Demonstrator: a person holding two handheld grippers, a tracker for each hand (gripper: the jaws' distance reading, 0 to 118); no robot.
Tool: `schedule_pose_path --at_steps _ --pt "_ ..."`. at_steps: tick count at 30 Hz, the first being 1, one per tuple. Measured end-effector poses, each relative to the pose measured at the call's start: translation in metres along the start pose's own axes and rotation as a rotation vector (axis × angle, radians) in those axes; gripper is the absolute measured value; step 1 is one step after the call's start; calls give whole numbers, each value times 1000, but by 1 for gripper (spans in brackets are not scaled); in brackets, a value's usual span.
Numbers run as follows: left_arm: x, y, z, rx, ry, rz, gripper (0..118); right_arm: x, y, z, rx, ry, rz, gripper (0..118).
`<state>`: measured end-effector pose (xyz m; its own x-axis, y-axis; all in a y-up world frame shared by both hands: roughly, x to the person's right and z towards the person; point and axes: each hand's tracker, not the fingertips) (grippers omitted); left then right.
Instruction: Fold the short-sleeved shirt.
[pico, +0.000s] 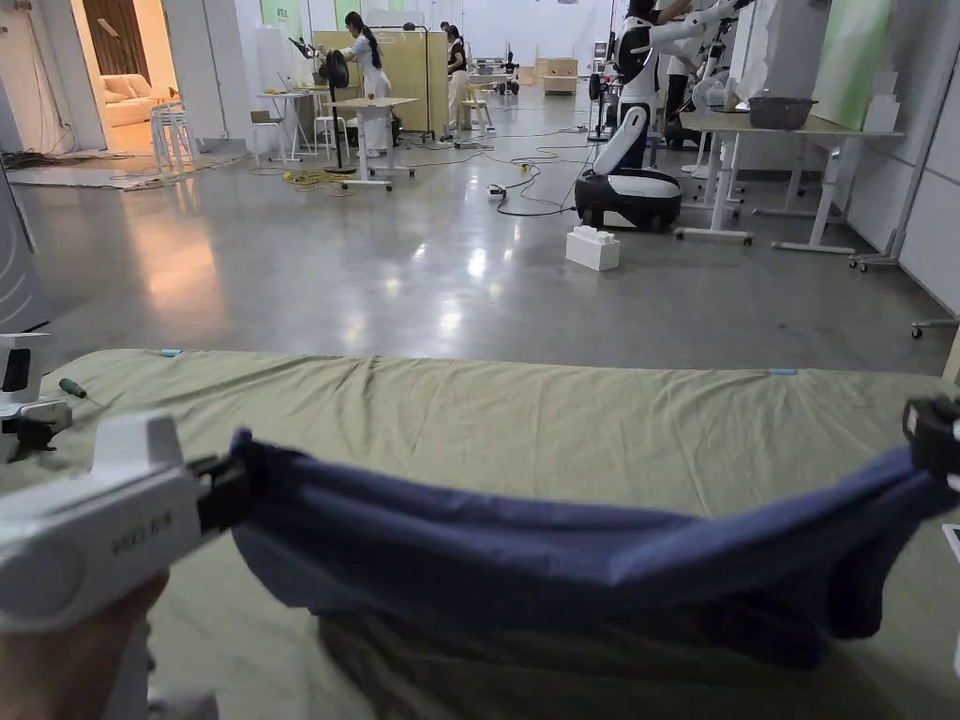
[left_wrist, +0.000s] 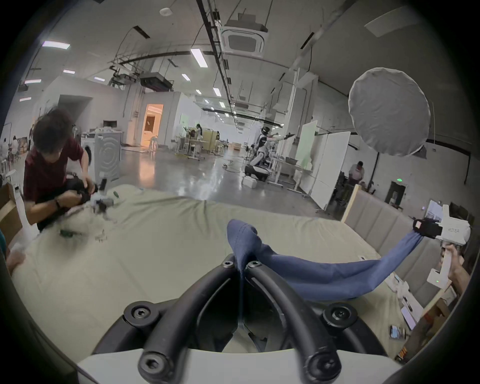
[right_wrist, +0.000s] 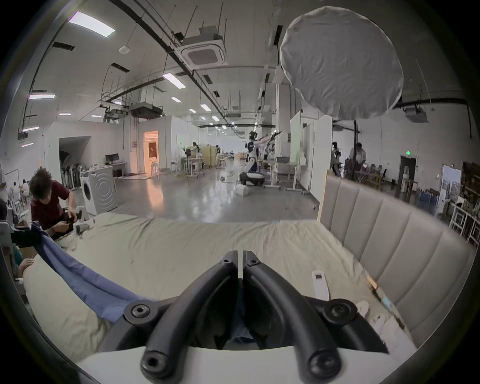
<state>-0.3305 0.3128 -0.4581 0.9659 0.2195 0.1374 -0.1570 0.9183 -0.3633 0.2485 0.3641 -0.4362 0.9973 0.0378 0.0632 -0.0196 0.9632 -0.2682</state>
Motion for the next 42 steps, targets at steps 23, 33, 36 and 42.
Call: schedule_pose_path --at_steps 23,33,36,42 --pt "-62 -259 107 -326 14 99 13 24 -296 143 -462 -55 -299 2" --pt "-61 -213 151 -160 152 7 99 30 -277 178 -328 -84 -217 80" --pt "-25 -174 183 6 215 -107 99 12 -238 208 -174 -85 -202 80" --pt "56 -124 242 262 244 -189 99 -49 -176 260 107 -36 -146 86"
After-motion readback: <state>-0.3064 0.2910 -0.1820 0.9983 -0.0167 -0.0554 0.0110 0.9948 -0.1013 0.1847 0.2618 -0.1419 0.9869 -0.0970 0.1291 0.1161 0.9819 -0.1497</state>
